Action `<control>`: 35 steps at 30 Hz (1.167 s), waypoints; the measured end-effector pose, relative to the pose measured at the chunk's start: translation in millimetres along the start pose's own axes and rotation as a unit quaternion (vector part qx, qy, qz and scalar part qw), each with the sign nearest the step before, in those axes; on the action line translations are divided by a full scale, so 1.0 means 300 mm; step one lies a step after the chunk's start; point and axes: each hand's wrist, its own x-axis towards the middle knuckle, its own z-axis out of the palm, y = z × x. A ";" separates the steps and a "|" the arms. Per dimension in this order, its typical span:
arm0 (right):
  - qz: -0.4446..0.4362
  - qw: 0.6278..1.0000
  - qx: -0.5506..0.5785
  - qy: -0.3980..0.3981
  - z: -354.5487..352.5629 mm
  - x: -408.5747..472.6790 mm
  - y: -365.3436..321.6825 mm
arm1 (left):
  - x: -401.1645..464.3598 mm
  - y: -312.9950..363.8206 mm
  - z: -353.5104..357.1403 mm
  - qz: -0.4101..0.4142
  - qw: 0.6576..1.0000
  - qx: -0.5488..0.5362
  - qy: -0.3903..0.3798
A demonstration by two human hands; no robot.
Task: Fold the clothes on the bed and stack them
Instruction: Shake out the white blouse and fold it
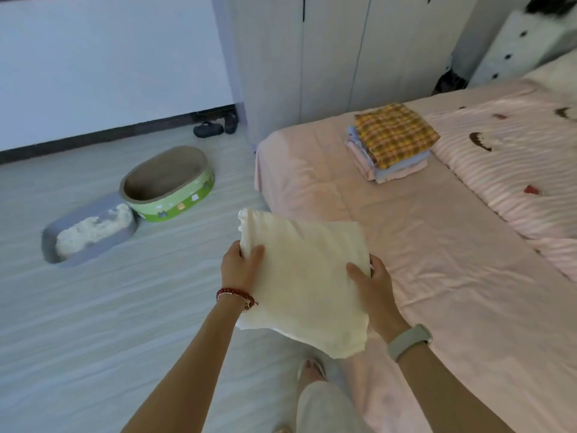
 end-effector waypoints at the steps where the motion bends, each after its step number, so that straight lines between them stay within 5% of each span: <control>1: 0.000 1.000 0.005 0.016 0.000 0.055 -0.016 | 0.066 0.031 0.036 0.007 1.000 0.005 -0.017; 14: 0.014 0.974 0.124 0.189 -0.021 0.981 -0.268 | 1.004 0.619 0.717 0.097 0.963 0.094 -0.232; 23: 0.006 0.969 0.146 0.201 -0.059 1.386 -0.353 | 1.417 0.839 1.148 0.174 0.885 0.215 -0.374; 31: -0.015 0.908 0.189 0.373 -0.096 1.778 -0.407 | 1.759 1.024 1.598 0.273 0.791 0.216 -0.504; 35: -0.028 0.892 0.180 0.413 -0.132 1.959 -0.385 | 1.902 1.008 1.801 0.267 0.792 0.176 -0.521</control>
